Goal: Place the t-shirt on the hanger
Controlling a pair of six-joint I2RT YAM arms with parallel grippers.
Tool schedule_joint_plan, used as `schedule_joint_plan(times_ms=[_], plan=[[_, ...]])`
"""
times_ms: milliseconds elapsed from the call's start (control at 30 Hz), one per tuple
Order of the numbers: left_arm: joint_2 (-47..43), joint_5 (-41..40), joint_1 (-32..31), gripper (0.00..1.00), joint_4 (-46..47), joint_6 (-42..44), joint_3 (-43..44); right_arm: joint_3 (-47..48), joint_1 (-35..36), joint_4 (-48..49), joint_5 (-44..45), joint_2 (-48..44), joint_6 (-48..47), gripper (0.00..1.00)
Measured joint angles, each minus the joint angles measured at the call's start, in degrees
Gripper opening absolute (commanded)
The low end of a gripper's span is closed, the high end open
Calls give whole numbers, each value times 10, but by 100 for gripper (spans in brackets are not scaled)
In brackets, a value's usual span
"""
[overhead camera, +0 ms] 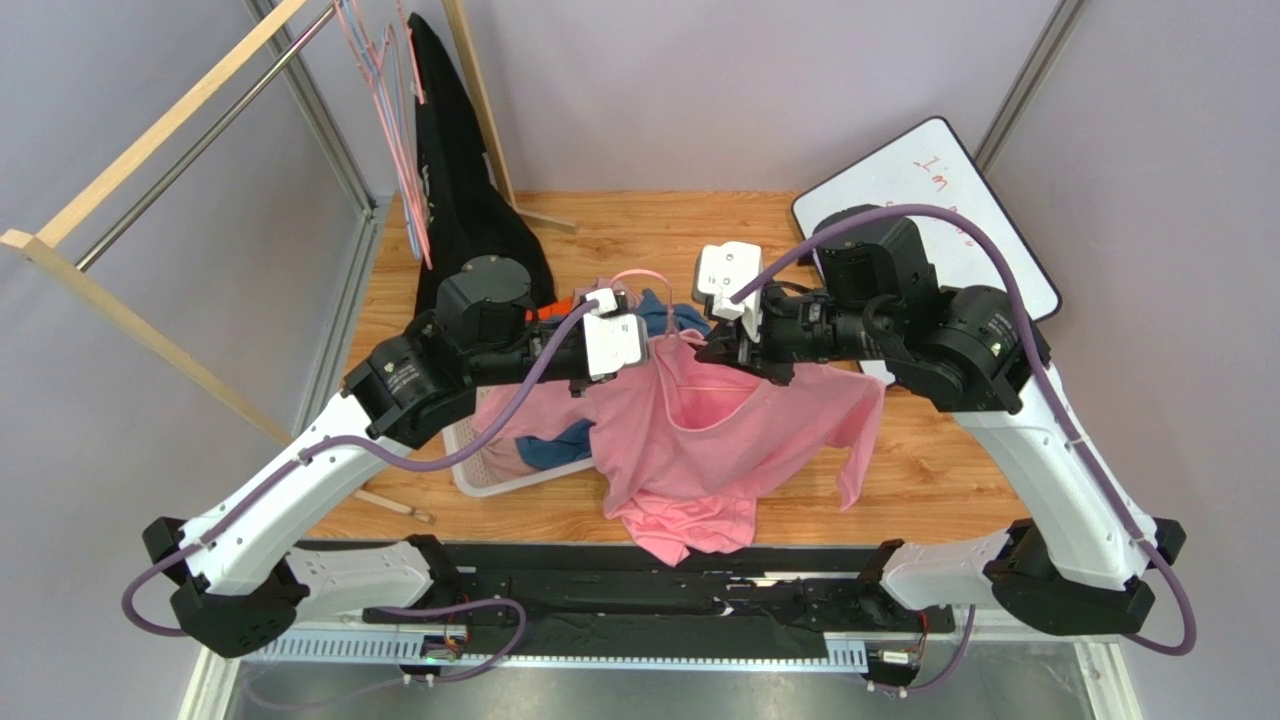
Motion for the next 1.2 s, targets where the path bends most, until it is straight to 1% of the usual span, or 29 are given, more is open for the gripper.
schedule_joint_plan(times_ms=[100, 233, 267, 333, 367, 433, 467, 567, 633, 733, 800, 900, 967, 1033, 1133, 1200], plan=[[-1, -7, 0, 1, -13, 2, 3, 0, 3, 0, 12, 1, 2, 0], [-12, -27, -5, 17, -24, 1, 0, -32, 8, 26, 15, -19, 3, 0], [-17, -32, -6, 23, -27, 1, -4, -42, 8, 30, 16, -26, 3, 0], [-41, -48, -1, 26, -47, -1, -24, -55, -1, 27, 31, -44, 5, 0], [-56, -56, 4, 29, -60, -3, -32, -59, -9, 25, 40, -56, 7, 0], [-82, -64, 16, 29, -80, -5, -40, -60, -22, 23, 48, -74, 10, 0], [-93, -67, 24, 31, -87, -5, -42, -60, -26, 23, 50, -82, 11, 0], [-114, -71, 46, 46, -96, -7, -43, -60, -33, 24, 50, -99, 21, 0], [-121, -76, 66, 50, -97, -18, -43, -60, -35, 26, 52, -104, 32, 0], [-119, -91, 91, 53, -93, -55, -37, -60, -36, 37, 66, -102, 58, 0], [-107, -108, 97, 54, -87, -89, -16, -60, -37, 54, 87, -95, 82, 0], [-78, -115, 99, 53, -68, -154, 49, -48, -38, 79, 122, -70, 129, 0], [-61, -98, 99, 53, -41, -205, 94, -33, -41, 100, 146, -43, 172, 0], [-54, -77, 97, 52, -15, -255, 113, -24, -42, 118, 161, -18, 220, 0], [-47, -45, 75, 50, 27, -345, 106, -25, -43, 148, 182, 7, 304, 0], [-42, -28, 57, 50, 56, -400, 84, -35, -43, 169, 207, 13, 363, 0]])
